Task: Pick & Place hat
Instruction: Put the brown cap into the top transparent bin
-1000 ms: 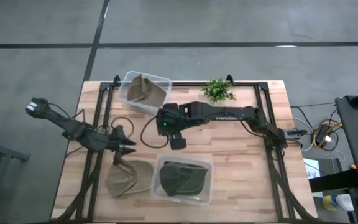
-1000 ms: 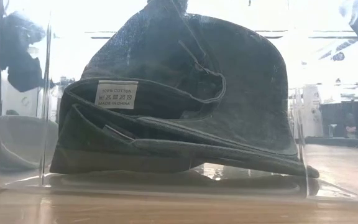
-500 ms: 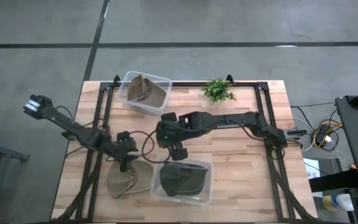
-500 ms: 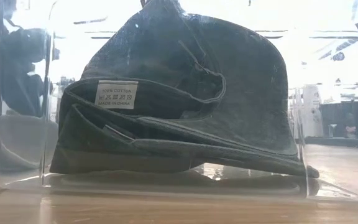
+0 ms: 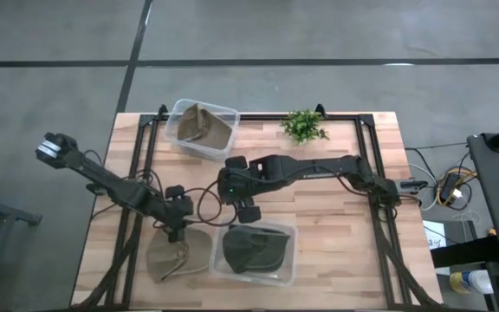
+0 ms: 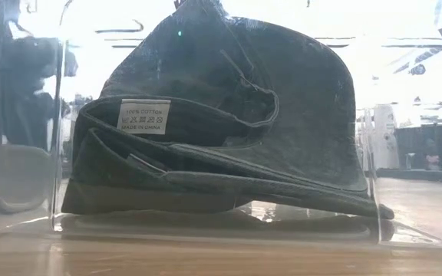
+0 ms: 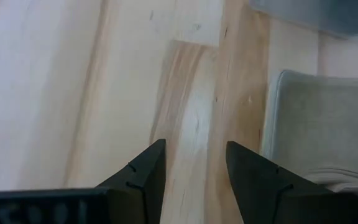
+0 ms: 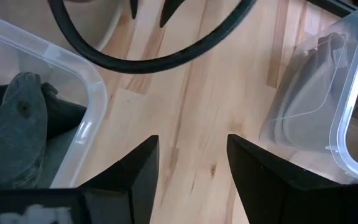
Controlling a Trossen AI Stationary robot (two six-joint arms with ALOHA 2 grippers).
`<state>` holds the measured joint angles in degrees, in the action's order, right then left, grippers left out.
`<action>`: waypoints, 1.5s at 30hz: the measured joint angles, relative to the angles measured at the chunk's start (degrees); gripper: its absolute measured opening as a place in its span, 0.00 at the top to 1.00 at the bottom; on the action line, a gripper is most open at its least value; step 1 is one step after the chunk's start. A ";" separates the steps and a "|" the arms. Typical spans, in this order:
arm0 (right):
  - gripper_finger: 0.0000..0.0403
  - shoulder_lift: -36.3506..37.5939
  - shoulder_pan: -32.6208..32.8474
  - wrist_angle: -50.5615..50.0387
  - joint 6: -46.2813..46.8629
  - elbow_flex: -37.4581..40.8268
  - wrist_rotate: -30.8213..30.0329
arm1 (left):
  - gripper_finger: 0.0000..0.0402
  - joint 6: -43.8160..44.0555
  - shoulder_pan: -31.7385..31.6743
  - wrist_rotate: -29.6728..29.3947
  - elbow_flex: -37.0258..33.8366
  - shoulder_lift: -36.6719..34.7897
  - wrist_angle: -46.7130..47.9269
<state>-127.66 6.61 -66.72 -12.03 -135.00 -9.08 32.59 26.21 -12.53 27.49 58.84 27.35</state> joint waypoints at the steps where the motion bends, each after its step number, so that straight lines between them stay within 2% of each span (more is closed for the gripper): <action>1: 0.55 0.00 0.02 0.02 0.00 0.00 0.00 | 0.61 -0.14 -0.04 -0.02 1.21 -0.22 1.81; 7: 0.56 0.00 0.02 0.00 -0.02 0.00 0.00 | 0.61 0.01 -0.04 0.46 6.75 -1.67 7.40; 10: 0.56 0.00 0.02 0.00 -0.01 0.00 0.00 | 0.61 0.37 -0.10 3.92 7.61 -1.76 8.15; 16: 0.58 0.00 0.02 -0.23 -0.05 0.04 0.03 | 0.61 3.41 -0.24 11.55 4.49 -1.03 7.79; 29: 0.62 0.00 0.02 0.02 -0.35 0.11 0.05 | 0.61 3.35 -0.41 16.19 1.22 -0.75 0.11; 33: 0.63 0.00 0.02 0.09 -0.37 0.11 0.05 | 0.70 2.76 -0.50 16.22 1.17 -0.63 0.88; 38: 0.62 0.00 0.02 0.24 -0.37 0.11 0.07 | 0.95 -0.03 -0.89 15.81 0.61 0.03 0.96; 45: 0.63 0.00 0.02 0.65 -0.39 0.13 0.07 | 0.98 0.32 -1.37 16.26 1.52 -0.21 4.03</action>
<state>-127.66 6.63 -66.07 -12.43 -134.87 -9.02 32.91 24.84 3.73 29.02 58.62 31.38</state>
